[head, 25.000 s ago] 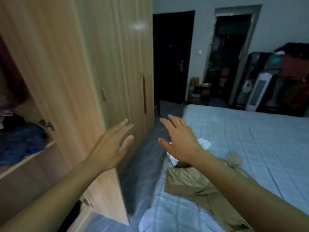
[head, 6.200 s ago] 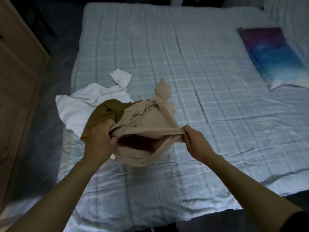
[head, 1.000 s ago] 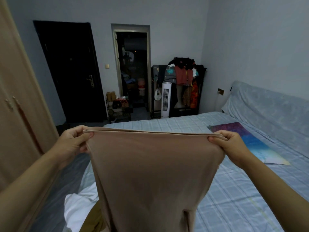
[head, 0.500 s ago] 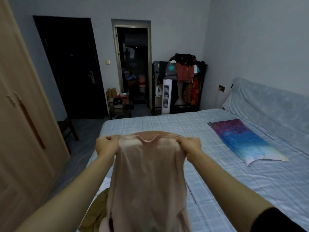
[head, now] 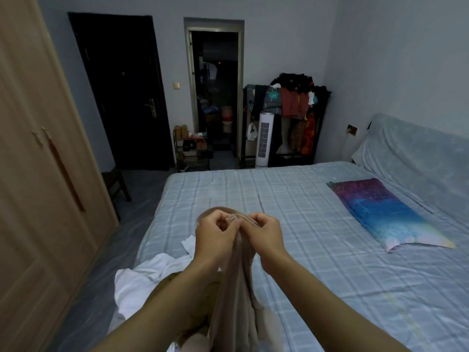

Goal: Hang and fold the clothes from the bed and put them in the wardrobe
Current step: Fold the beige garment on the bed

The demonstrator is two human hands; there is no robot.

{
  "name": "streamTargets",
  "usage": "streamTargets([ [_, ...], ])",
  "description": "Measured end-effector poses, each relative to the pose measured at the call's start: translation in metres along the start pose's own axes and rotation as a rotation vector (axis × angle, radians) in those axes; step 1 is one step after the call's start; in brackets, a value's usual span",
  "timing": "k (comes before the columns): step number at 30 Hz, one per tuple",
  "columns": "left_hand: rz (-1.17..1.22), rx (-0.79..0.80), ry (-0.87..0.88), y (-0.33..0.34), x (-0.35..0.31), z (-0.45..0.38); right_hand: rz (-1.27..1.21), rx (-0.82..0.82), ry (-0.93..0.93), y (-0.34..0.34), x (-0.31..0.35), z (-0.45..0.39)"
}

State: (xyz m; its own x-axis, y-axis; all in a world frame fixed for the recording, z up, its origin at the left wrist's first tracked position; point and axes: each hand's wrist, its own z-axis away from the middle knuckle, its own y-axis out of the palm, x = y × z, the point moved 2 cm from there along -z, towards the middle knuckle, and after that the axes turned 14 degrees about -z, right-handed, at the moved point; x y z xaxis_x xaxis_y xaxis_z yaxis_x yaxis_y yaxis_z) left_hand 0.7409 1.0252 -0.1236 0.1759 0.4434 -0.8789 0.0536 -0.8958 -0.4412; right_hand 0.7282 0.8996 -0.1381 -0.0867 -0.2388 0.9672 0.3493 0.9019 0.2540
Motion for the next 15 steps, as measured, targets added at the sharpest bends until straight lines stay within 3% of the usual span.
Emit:
streamTargets([
  [4,-0.002,0.000,0.028,0.001,0.001,0.010,-0.059,0.051,0.007,-0.003,0.002,0.008],
  [8,0.067,-0.012,-0.026,-0.002,0.003,0.010,-0.123,0.204,-0.016,-0.004,0.003,0.015],
  [12,0.208,0.157,-0.095,-0.005,0.005,0.012,-0.088,0.282,-0.057,-0.006,-0.002,0.013],
  [15,0.184,0.309,-0.040,-0.003,0.008,0.016,-0.015,0.205,-0.095,-0.007,-0.008,0.010],
])
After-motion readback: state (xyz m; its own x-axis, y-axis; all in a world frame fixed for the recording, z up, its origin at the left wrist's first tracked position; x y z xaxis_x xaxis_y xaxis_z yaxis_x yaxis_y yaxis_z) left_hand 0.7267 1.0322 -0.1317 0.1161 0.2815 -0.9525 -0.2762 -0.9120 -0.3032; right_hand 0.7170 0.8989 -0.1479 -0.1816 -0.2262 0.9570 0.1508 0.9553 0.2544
